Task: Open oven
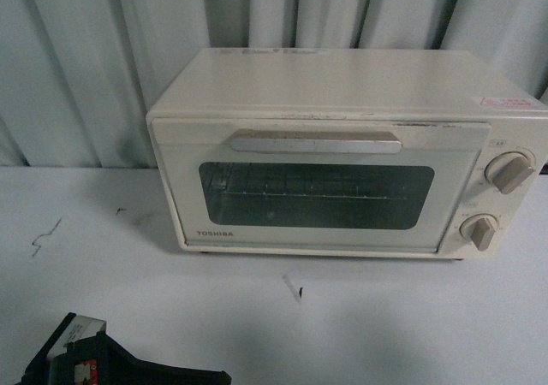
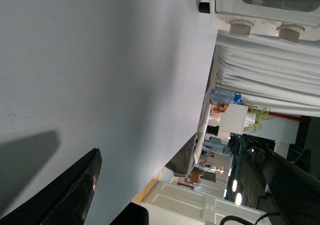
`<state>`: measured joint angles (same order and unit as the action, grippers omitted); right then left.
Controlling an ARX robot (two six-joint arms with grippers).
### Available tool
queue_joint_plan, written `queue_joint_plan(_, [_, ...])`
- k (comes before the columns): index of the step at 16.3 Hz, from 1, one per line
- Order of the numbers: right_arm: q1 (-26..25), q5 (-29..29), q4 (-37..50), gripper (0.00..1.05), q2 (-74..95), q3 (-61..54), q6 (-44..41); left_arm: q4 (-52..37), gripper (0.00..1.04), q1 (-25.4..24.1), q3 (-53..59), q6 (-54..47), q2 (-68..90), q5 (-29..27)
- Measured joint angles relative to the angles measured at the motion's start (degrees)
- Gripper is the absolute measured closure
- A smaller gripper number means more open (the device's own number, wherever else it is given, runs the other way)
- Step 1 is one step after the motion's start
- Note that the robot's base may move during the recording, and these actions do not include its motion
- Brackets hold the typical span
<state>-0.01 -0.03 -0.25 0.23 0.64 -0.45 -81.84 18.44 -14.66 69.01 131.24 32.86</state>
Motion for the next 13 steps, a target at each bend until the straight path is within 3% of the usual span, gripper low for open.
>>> queue_joint_plan(1, [0.00,0.00,0.00,0.07,0.00,0.00,0.00,0.00,0.07,0.00,0.00,0.00,0.00,0.00])
queue_joint_plan(2, [0.00,0.00,0.00,0.14,0.00,0.00,0.02,0.00,0.07,0.00,0.00,0.00,0.00,0.00])
queue_joint_plan(8, [0.00,0.00,0.00,0.92,0.00,0.00,0.02,0.00,0.07,0.00,0.00,0.00,0.00,0.00])
queue_joint_plan(9, [0.00,0.00,0.00,1.01,0.00,0.00,0.02,0.00,0.07,0.00,0.00,0.00,0.00,0.00])
queue_joint_plan(13, [0.00,0.00,0.00,1.03,0.00,0.00,0.02,0.00,0.07,0.00,0.00,0.00,0.00,0.00])
